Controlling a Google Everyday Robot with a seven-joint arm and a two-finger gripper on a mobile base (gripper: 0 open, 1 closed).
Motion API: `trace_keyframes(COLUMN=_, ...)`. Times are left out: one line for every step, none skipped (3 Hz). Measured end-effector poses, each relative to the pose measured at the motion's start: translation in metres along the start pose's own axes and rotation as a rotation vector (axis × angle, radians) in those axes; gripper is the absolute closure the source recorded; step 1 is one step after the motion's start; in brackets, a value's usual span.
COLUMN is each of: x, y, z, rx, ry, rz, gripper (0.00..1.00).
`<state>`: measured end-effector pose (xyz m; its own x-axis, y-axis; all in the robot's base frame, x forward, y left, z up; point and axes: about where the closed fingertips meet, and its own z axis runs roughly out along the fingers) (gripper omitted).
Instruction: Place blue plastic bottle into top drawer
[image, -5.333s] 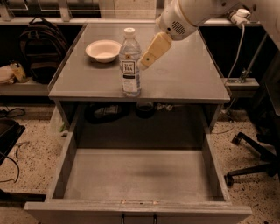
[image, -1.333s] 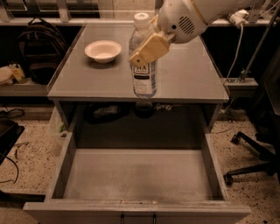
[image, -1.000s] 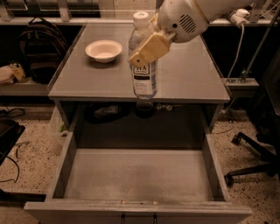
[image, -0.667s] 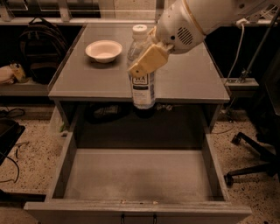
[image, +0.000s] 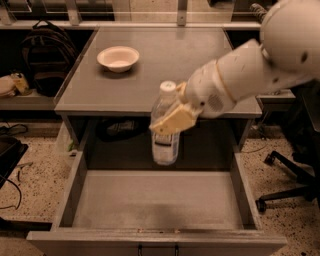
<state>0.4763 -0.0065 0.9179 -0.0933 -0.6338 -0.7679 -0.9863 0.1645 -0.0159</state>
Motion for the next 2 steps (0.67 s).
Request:
trace_keyframes(x=0.048, y=0.024, z=0.029, rx=-0.015, ry=0.012, rz=0.029, gripper=1.0)
trace_keyframes(x=0.087, y=0.038, z=0.048, rx=-0.024, ry=0.023, rz=0.034, gripper=1.0)
